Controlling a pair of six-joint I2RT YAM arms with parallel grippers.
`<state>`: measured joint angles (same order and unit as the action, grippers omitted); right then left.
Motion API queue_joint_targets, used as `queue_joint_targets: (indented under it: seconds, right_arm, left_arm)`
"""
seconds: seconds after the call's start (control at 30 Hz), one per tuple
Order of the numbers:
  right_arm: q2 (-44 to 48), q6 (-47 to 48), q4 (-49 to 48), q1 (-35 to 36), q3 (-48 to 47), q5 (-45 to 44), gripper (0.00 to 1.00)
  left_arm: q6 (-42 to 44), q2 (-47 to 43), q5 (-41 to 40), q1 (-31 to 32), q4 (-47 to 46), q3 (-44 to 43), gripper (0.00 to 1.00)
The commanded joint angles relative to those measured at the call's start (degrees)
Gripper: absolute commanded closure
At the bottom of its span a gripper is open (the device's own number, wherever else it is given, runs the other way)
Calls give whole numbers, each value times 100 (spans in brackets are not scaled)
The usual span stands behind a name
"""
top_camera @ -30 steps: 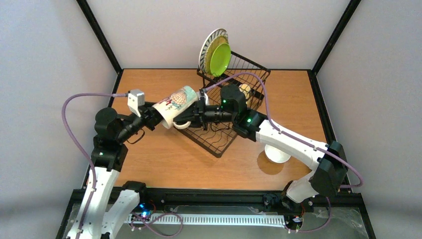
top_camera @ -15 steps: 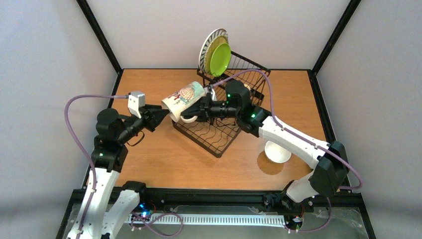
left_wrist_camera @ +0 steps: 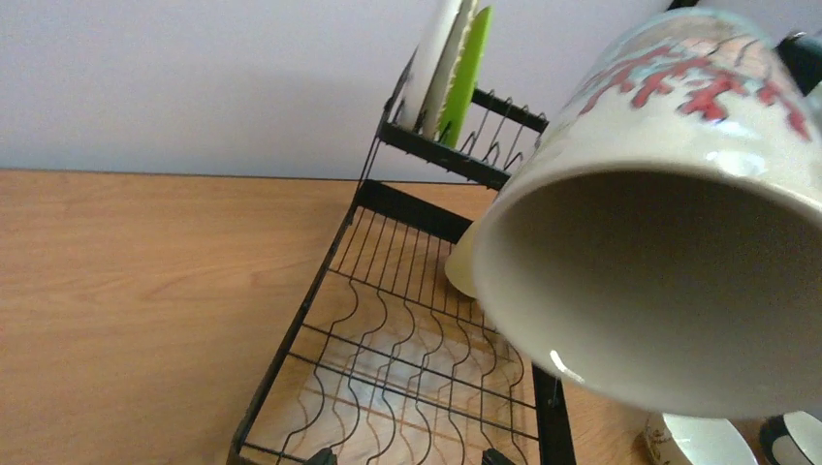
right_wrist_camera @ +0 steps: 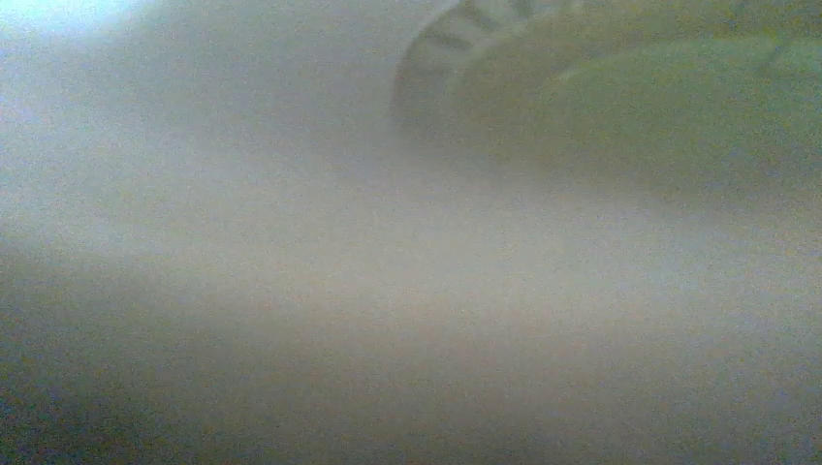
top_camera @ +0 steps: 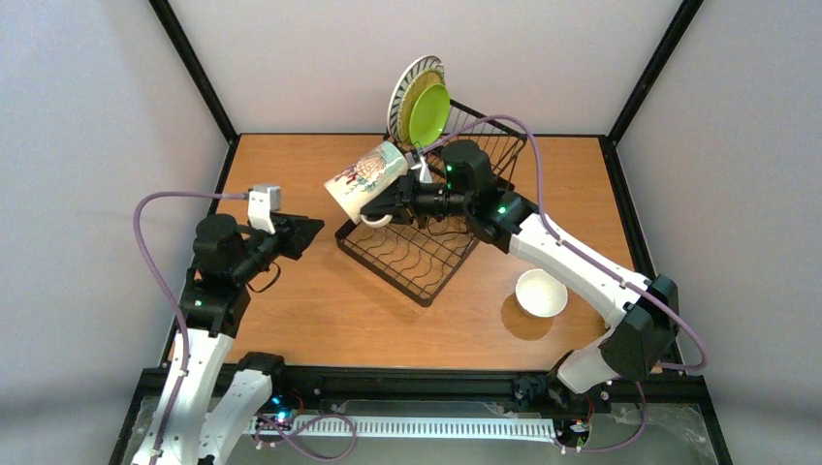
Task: Load the mixed dishes into the dish rack
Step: Turn the cup upside down over the dish rack.
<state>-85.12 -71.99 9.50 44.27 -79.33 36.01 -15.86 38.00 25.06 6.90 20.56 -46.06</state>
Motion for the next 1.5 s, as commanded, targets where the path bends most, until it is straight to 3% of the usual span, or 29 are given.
queue_joint_targets:
  seconds: [0.0, 0.43, 0.77, 1.23, 1.47]
  right_arm:
    - [-55, 1179, 105, -33, -490, -248, 98]
    - [-144, 3486, 1188, 4, -583, -1286, 98]
    - [-539, 5342, 1718, 314, -432, -3172, 98]
    - [-930, 6103, 781, 580, 303, -6045, 98]
    - [-1243, 6035, 426, 589, 411, -6456, 98]
  left_arm:
    - [-370, -151, -385, 27, 493, 85, 17]
    - [-988, -83, -932, 29, 1124, -306, 21]
    - [-1355, 86, -942, 31, 1070, -361, 24]
    - [-1572, 274, -793, 31, 783, -249, 28]
    - [-1656, 364, -698, 31, 627, -150, 28]
